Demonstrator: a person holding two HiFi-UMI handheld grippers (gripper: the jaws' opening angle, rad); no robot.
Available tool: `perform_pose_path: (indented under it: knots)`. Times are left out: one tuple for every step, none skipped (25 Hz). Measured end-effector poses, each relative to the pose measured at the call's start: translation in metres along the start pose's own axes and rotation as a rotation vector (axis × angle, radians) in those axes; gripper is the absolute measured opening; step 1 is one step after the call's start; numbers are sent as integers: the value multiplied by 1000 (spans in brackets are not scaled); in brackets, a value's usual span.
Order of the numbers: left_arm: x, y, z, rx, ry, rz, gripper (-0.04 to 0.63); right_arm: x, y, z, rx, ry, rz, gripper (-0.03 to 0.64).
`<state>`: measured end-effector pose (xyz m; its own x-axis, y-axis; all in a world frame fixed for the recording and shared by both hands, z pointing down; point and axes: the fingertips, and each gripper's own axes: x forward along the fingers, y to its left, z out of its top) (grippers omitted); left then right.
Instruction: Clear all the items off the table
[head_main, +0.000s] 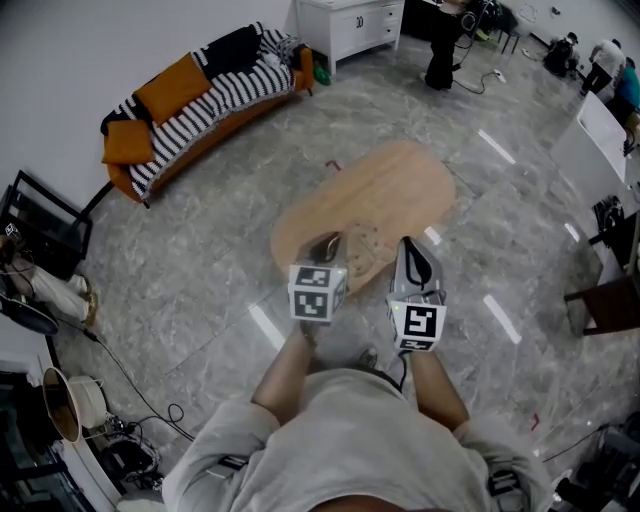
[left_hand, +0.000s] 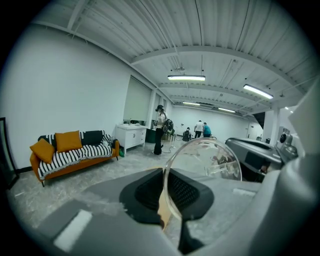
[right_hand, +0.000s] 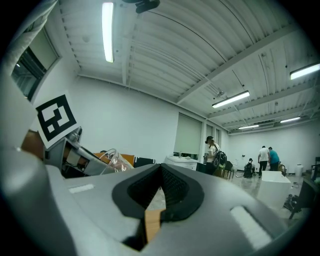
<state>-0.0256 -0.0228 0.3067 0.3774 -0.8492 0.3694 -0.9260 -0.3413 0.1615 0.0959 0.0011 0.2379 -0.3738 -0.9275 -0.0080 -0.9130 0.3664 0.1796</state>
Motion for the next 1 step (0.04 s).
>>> perform_pose_path:
  knots:
    - [1,-2,1,-1,-1,0,43,0,-2,0,0,-2,-2,6]
